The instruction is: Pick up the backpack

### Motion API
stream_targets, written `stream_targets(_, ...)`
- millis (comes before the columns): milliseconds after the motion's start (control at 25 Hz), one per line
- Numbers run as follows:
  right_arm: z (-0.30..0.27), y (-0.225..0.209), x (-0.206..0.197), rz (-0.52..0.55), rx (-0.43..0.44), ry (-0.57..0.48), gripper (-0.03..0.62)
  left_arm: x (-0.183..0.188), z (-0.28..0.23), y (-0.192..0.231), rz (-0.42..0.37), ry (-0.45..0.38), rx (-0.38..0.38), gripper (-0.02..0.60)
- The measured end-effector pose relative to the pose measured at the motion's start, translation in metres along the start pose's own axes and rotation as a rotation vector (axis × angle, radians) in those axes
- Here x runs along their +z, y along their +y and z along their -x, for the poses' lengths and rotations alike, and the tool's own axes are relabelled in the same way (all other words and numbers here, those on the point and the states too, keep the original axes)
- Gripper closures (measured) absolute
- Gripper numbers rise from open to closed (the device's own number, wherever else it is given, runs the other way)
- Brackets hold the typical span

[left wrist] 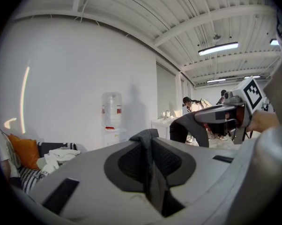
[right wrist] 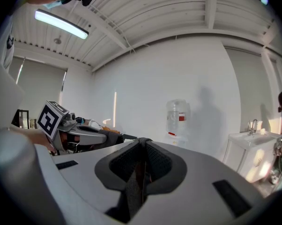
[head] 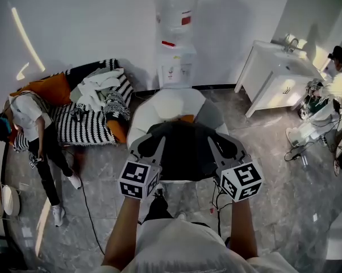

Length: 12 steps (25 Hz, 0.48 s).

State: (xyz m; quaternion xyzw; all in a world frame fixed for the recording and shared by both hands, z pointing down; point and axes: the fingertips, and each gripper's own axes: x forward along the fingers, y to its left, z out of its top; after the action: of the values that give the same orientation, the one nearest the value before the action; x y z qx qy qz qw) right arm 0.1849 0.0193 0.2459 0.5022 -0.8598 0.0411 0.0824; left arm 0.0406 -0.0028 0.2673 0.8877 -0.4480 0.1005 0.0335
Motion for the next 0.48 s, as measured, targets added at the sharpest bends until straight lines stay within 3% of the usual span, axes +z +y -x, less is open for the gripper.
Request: stream_targets(480, 0.045, 0.02, 0.011, 0.025, 0.022, -0.034, 0.553, 0.012, 0.043, -0.034, -0.019, -0.041, 0.006, 0.528)
